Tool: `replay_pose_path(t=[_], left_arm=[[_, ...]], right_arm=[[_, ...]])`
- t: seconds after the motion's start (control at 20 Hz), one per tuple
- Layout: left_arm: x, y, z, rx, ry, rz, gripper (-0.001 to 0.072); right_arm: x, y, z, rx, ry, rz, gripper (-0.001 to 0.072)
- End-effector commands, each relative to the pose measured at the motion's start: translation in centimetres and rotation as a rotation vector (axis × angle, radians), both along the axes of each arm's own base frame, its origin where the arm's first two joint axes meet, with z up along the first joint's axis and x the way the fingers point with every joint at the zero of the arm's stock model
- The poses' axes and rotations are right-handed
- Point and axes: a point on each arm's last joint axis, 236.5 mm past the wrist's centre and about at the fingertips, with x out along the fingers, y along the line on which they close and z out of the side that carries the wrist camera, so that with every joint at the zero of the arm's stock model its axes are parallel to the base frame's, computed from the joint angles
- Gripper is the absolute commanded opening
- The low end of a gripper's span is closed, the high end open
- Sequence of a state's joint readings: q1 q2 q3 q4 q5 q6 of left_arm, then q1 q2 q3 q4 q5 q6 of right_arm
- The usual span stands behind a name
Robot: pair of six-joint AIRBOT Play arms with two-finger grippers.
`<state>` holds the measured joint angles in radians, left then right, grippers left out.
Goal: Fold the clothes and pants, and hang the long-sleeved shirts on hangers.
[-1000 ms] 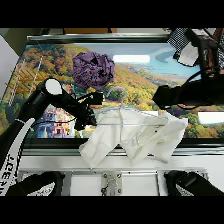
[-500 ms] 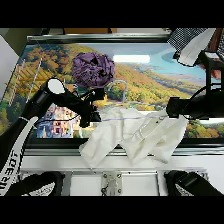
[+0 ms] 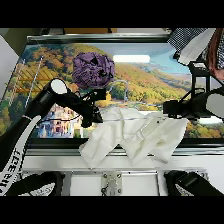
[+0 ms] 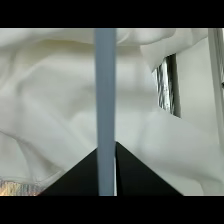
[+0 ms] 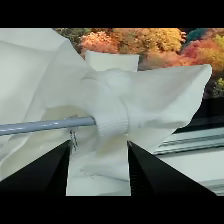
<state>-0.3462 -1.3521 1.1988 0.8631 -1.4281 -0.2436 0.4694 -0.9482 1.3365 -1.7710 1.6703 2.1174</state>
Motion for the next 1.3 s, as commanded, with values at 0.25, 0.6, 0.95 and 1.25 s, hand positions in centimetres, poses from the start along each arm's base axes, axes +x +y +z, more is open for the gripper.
replay_pose_path(t=[0.25, 0.6, 0.95, 1.25], left_arm=[[-0.3, 0.1, 0.0, 0.002, 0.010, -0.007, 0.0021], [-0.2, 0.1, 0.0, 0.002, 0.010, -0.007, 0.0021], [-0.1, -1.1, -0.9, -0.084, -0.019, -0.012, 0.0021], [-0.5, -1.1, -2.3, -0.090, -0.015, -0.008, 0.0021]], right_arm=[[1.4, 0.0, -1.3, -0.037, 0.009, -0.004, 0.0264], [1.3, -0.2, -1.1, -0.053, 0.014, 0.027, 0.0018], [0.6, 3.3, 3.7, 0.093, -0.028, 0.135, 0.0017], [1.4, 7.3, 4.6, 0.101, -0.044, 0.268, 0.0016]])
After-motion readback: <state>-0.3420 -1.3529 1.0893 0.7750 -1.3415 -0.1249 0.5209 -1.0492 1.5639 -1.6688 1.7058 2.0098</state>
